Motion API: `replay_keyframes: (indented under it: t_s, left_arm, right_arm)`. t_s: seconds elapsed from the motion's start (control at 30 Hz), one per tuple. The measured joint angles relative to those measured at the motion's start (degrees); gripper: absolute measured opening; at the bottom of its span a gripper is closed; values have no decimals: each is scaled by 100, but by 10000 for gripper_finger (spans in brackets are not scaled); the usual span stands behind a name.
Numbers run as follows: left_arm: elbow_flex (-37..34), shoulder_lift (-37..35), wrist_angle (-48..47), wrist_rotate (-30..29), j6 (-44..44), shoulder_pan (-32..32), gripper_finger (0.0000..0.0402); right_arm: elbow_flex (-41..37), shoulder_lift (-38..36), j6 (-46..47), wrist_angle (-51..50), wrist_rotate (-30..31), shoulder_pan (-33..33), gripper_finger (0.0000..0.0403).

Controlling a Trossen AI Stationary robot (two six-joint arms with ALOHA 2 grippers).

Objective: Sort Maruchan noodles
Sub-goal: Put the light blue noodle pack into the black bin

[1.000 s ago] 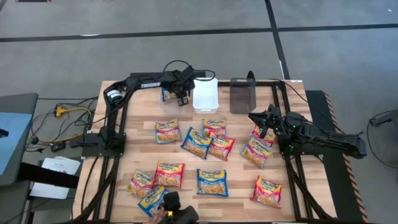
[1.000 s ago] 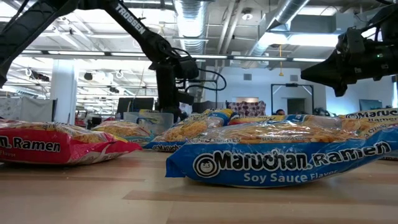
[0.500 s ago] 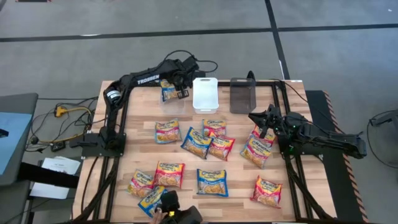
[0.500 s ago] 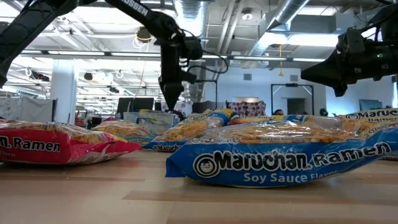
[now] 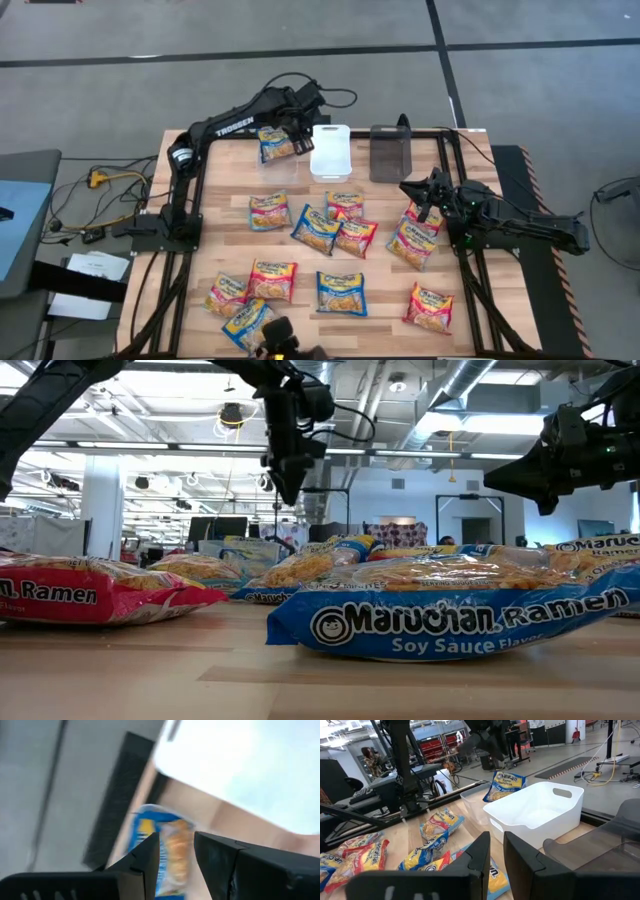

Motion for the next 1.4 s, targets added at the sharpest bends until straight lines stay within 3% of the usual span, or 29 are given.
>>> replay_keyframes:
  t_s: [0.17,0.43,0.73,0.87,1.0,1.17,1.4]
  left_arm:
    - [-21,-114,35,810,-463,-39,112]
    - [-23,-166,439,724,-1283,-201,112]
    - [-27,-166,2833,766,-766,-516,112]
    - [-27,-166,3395,765,-666,-487,112]
    - [90,-166,3156,1023,-725,-410,112]
    - [408,-274,2326,1501,-164,-419,112]
    - [427,-1002,1389,2023,297,-493,112]
  right_arm:
    - [-1,0,-1,0,0,0,81]
    - [-2,0,0,0,0,0,81]
    - [-2,0,-418,-9,-103,-2,81]
    - [-2,0,-503,-5,-111,9,81]
    - [-1,0,-503,86,-116,9,81]
    - [66,4,-507,307,-122,9,85]
    - [421,2,-520,460,-118,9,128]
